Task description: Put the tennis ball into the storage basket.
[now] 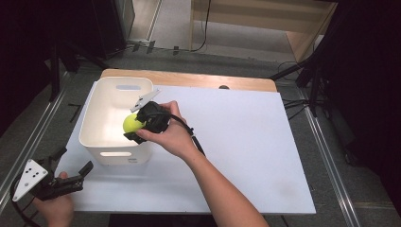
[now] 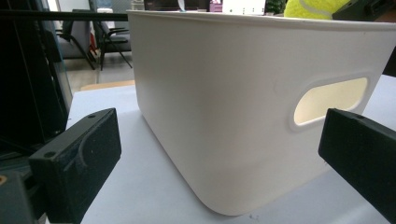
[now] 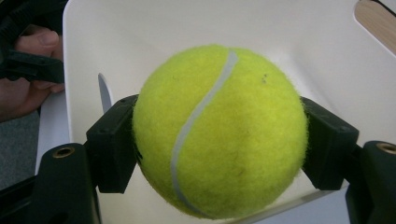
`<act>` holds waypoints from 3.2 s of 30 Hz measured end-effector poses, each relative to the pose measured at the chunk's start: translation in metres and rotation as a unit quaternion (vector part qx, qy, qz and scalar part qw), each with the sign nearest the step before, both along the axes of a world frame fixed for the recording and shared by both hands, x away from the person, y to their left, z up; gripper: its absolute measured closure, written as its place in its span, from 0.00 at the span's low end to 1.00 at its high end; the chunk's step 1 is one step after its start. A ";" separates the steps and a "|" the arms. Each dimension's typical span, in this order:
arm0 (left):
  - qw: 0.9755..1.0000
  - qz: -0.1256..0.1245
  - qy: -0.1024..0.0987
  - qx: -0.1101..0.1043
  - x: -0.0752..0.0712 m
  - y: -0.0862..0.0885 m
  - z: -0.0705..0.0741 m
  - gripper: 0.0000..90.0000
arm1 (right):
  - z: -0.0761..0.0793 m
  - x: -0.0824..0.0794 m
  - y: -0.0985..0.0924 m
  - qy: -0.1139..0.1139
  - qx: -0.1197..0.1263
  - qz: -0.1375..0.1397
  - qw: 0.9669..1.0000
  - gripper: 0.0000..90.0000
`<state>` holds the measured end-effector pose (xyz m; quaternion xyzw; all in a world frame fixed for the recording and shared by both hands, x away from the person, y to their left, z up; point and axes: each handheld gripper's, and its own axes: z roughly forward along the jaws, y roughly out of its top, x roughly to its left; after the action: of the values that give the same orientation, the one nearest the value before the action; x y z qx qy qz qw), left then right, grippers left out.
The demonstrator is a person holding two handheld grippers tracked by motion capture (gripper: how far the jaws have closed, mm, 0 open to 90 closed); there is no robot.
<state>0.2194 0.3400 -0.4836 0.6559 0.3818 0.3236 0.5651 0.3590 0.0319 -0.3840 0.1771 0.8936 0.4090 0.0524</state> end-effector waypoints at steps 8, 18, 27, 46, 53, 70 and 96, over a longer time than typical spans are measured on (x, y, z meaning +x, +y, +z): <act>1.000 -0.001 0.000 0.003 0.001 0.000 0.000 0.00 | -0.001 -0.003 -0.003 0.002 0.003 0.002 1.000 0.26; 1.000 -0.002 -0.001 0.005 0.001 -0.001 0.000 0.00 | 0.004 -0.010 -0.012 -0.009 0.025 -0.012 1.000 0.14; 1.000 0.000 0.000 0.009 0.001 -0.002 0.000 0.00 | 0.013 -0.020 -0.032 -0.026 0.054 -0.022 0.998 0.08; 1.000 0.003 0.003 0.014 0.001 -0.003 0.000 0.00 | -0.010 -0.035 -0.081 -0.021 0.072 -0.069 0.995 0.00; 1.000 0.001 0.003 0.011 0.000 -0.001 0.000 0.00 | -0.026 -0.040 -0.099 -0.018 0.078 -0.083 0.993 0.00; 1.000 0.003 0.003 0.013 0.001 -0.002 0.000 0.00 | -0.051 -0.059 -0.156 -0.029 0.085 -0.133 0.987 0.00; 1.000 0.005 0.005 0.017 0.001 -0.003 0.000 0.00 | -0.080 -0.091 -0.238 -0.032 0.090 -0.207 0.974 0.00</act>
<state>0.2204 0.3366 -0.4839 0.6651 0.3820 0.3299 0.5503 0.2675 -0.2062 -0.4643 0.3490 0.7948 0.4739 0.1478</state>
